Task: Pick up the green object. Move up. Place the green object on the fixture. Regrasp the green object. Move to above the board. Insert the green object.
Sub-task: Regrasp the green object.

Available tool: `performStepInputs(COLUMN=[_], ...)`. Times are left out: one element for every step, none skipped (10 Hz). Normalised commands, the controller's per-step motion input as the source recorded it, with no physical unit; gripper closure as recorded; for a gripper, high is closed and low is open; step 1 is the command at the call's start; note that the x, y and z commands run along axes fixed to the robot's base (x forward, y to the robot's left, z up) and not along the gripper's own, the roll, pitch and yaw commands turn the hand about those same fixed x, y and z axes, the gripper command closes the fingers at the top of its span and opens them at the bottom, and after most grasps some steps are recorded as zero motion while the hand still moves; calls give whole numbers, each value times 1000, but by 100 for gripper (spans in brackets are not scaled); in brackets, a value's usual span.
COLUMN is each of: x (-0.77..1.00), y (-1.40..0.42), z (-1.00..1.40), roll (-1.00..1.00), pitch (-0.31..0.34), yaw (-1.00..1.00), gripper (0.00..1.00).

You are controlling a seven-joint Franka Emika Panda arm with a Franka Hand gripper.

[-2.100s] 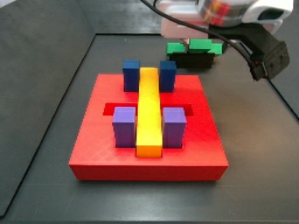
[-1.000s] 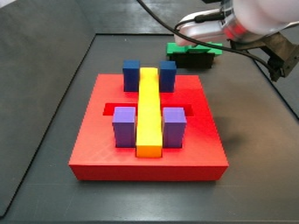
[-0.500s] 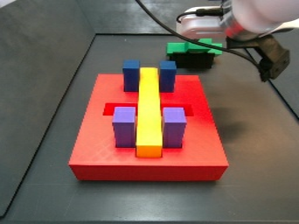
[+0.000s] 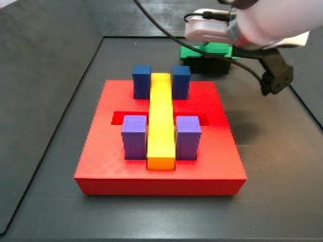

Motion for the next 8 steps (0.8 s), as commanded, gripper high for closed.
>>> performStepInputs(x=[-100, -131, -154, -37, 0, 0, 0, 0], y=[111, 151, 163, 177, 194, 186, 171, 146], z=[-203, -177, -180, -117, -120, -129, -103, -140], roll=[57, 0, 0, -34, -83, -114, -143, -106], pitch=[49, 31, 11, 0, 0, 0, 0, 0], yaw=[-134, -126, -129, -89, -49, -40, -43, -43], gripper=[0, 0, 0, 0, 0, 0, 0, 0])
